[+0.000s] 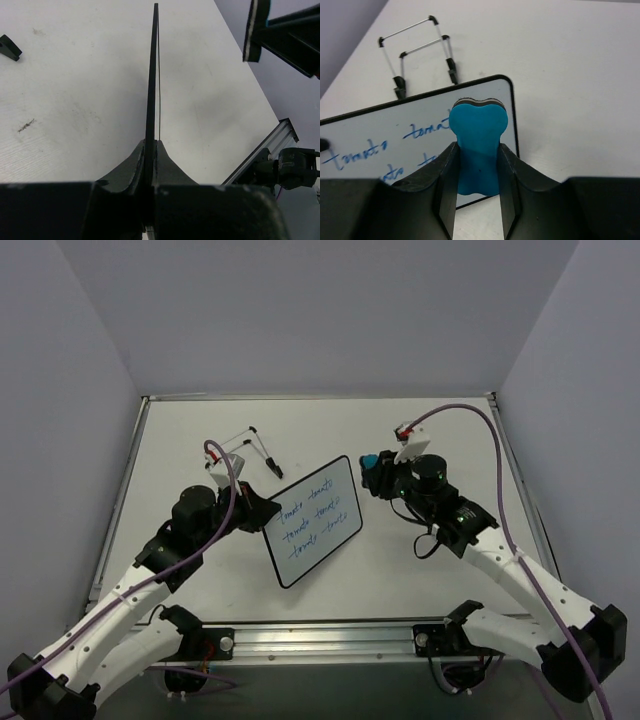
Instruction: Erase the whiteboard
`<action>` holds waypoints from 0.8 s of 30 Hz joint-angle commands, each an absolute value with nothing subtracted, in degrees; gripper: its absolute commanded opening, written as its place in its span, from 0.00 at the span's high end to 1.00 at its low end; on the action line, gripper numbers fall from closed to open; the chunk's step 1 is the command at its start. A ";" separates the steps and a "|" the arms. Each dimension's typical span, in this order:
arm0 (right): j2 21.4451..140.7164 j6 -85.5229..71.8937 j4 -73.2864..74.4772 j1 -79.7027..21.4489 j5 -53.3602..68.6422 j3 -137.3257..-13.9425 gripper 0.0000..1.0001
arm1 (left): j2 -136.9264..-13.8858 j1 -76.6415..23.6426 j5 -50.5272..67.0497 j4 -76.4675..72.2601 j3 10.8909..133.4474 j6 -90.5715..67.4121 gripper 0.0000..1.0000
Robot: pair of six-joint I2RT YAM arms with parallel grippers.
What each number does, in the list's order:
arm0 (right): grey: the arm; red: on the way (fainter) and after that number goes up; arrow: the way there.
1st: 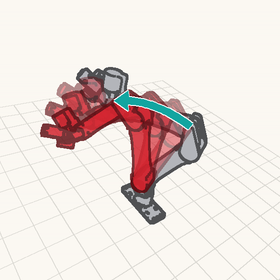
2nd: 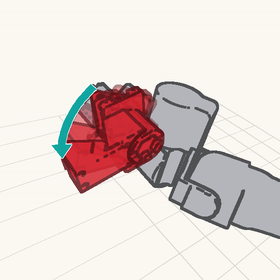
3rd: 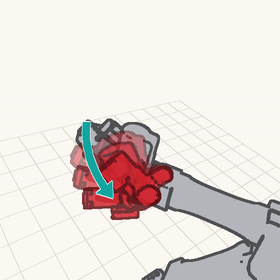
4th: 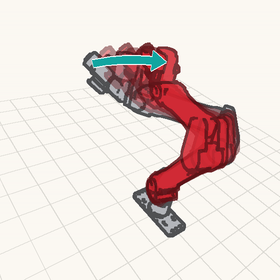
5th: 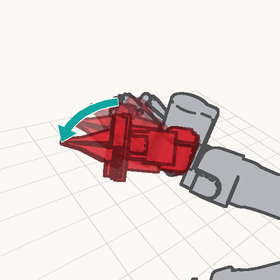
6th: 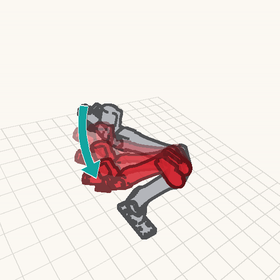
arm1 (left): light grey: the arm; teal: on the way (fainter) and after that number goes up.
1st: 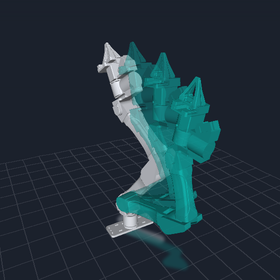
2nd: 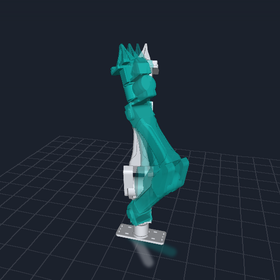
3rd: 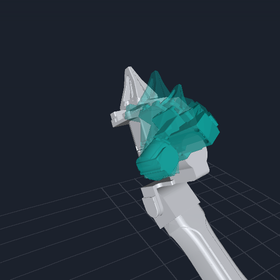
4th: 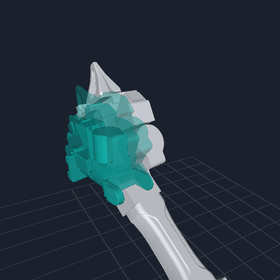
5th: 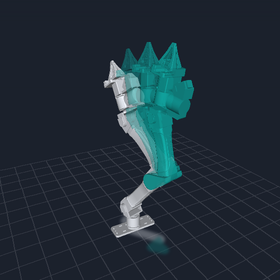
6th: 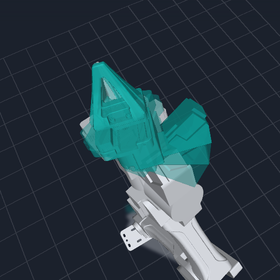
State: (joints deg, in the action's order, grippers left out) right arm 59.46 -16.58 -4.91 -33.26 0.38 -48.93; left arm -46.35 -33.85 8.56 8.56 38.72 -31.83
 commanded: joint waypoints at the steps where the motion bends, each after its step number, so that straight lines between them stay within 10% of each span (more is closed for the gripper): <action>1: 52.50 -17.75 -9.40 -36.73 1.67 -45.36 0.88 | -46.32 -34.36 6.95 14.24 40.96 -28.39 0.98; 24: 68.02 -15.47 -39.72 -65.92 -13.89 -39.02 0.92 | -46.67 -34.80 7.03 15.21 41.57 -28.83 0.98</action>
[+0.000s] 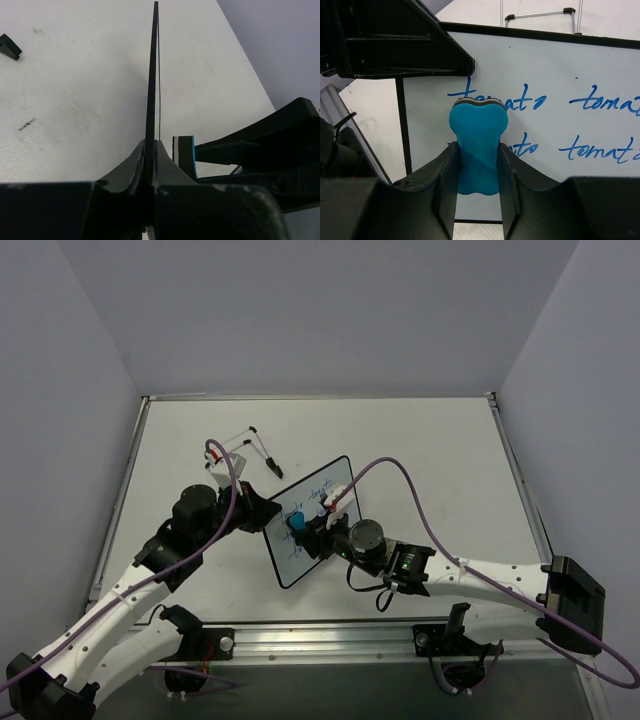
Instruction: Erase the whiteboard
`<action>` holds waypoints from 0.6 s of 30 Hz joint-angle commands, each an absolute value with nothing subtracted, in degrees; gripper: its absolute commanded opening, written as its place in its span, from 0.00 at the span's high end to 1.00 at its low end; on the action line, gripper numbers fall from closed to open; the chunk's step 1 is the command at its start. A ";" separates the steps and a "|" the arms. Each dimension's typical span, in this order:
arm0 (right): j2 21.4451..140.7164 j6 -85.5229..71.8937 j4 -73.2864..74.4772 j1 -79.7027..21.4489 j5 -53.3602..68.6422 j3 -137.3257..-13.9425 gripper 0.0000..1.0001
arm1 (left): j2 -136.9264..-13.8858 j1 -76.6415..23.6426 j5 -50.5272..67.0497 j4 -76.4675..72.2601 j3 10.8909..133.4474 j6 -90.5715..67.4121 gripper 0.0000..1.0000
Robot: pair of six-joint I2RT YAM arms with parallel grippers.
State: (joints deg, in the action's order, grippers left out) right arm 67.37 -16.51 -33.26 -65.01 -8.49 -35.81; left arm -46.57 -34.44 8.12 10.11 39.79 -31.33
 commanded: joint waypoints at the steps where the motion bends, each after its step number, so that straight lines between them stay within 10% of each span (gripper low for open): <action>1: 68.38 -15.47 -39.73 -66.09 -13.80 -39.20 0.92 | -46.50 -34.80 7.12 15.29 41.57 -29.00 0.98; 18: 75.58 -15.21 -40.69 -66.97 -13.80 -41.57 0.92 | -45.44 -35.07 10.10 14.50 41.75 -30.15 0.98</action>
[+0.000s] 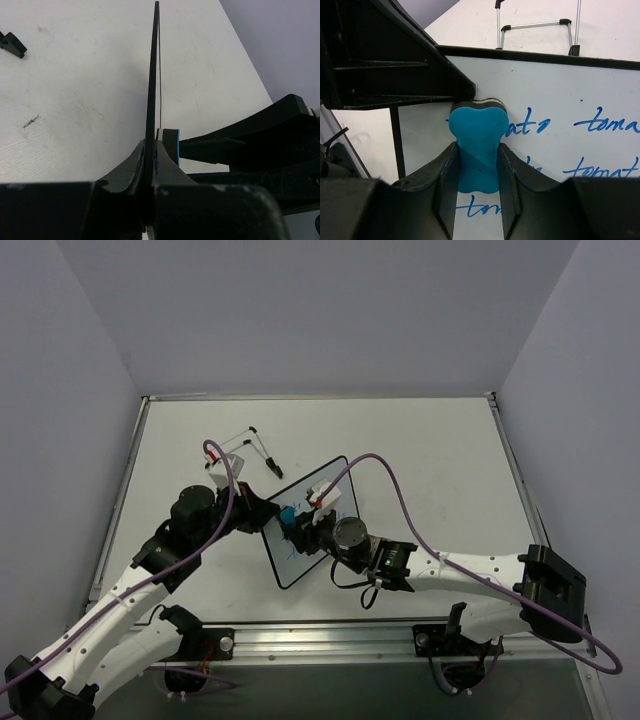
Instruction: Erase the whiteboard
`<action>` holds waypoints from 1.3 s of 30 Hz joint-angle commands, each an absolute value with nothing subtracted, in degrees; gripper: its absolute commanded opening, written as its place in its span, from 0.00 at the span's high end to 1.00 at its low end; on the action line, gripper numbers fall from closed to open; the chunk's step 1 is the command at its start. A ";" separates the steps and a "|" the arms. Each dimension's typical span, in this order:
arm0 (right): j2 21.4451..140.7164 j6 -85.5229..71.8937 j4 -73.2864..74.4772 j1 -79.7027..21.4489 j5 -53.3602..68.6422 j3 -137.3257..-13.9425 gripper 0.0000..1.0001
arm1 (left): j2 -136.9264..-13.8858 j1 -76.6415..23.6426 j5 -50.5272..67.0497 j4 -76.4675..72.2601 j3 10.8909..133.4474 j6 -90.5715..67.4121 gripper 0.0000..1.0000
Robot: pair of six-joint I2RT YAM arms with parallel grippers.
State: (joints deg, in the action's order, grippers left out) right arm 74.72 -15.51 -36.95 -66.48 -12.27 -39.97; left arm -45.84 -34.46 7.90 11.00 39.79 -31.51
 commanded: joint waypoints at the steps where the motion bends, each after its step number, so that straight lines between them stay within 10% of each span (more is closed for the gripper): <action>1: 75.76 -15.12 -40.69 -66.97 -13.80 -41.40 0.92 | -45.44 -35.07 10.46 14.41 41.75 -30.15 0.98; 25: 77.69 -14.32 -34.63 -70.14 -8.42 -45.62 0.96 | -45.44 -35.24 11.86 13.62 41.31 -30.94 0.98; 39: 83.40 -18.98 -42.62 -49.58 2.00 -41.75 0.99 | -45.61 -35.42 14.59 12.84 41.22 -31.20 0.98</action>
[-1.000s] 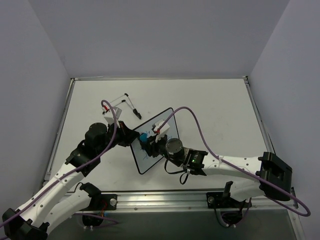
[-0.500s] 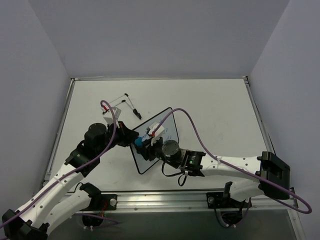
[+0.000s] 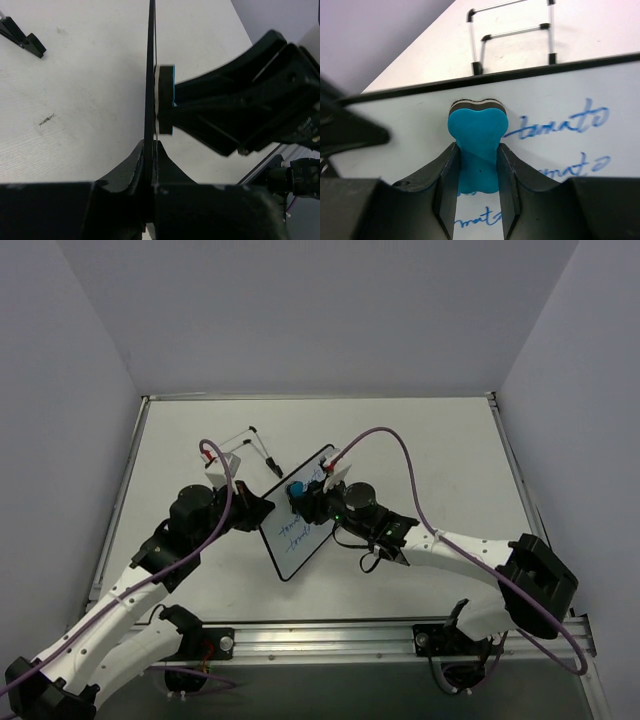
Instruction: Erase the whiteboard
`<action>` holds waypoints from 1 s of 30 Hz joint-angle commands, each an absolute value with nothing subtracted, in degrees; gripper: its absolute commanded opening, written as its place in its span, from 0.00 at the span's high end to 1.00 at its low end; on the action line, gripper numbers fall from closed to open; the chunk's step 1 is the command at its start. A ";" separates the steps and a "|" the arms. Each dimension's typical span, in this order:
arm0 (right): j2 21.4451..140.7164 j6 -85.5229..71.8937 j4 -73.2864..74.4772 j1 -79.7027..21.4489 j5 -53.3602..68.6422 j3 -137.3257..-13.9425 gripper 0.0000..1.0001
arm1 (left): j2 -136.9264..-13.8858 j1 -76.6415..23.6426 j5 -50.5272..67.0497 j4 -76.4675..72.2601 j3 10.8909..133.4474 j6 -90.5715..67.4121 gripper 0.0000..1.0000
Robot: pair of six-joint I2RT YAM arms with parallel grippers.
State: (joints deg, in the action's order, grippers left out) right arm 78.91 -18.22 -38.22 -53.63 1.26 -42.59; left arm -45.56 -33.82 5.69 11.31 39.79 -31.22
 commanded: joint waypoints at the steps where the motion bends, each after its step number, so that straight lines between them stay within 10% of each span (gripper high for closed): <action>1: 84.10 -18.98 -43.41 -49.14 2.54 -42.62 0.99 | -45.70 -35.42 14.85 12.75 41.05 -31.29 0.98; 30: 88.77 -25.31 -56.16 -39.21 7.28 -41.84 0.99 | -50.44 -35.51 18.63 19.42 47.72 -29.27 0.98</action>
